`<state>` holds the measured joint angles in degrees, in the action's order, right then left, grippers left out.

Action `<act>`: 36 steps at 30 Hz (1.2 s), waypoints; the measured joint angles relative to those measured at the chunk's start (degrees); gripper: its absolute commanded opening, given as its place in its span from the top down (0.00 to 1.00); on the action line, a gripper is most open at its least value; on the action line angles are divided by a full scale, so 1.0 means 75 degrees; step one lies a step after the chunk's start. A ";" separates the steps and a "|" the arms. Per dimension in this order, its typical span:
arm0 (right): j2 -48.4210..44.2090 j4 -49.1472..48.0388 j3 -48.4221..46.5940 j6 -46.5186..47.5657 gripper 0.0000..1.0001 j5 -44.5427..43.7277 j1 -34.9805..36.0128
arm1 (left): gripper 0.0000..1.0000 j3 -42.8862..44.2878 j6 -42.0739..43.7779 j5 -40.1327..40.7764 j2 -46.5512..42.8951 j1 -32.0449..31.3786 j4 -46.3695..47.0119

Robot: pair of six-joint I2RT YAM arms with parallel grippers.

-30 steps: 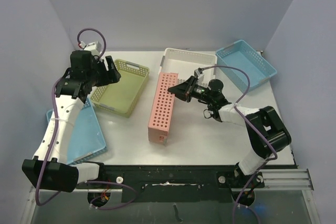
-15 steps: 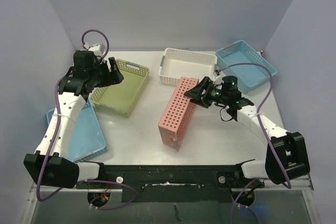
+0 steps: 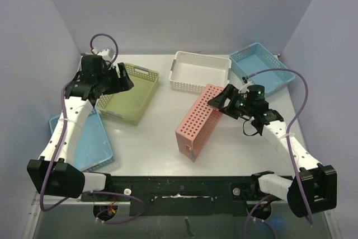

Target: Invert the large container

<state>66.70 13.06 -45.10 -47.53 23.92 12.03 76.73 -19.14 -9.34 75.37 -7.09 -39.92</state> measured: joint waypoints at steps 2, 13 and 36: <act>-0.0166 0.0192 0.0000 0.0055 0.22 -0.0254 0.0000 | 0.34 0.0000 -0.0020 -0.0050 0.0058 0.0000 0.0035; -0.0694 0.1973 -0.0487 -0.0493 0.22 -0.2305 0.0000 | 0.34 0.0000 -0.0114 -0.0192 0.0326 0.0000 0.0044; -0.1402 0.2057 -0.0612 -0.0373 1.00 -0.2477 0.0117 | 0.35 -0.0076 -0.0303 -0.0396 0.0326 -0.0157 0.0213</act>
<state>56.18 28.49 -49.69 -50.33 5.34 12.91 76.16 -21.41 -12.32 77.82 -8.27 -38.33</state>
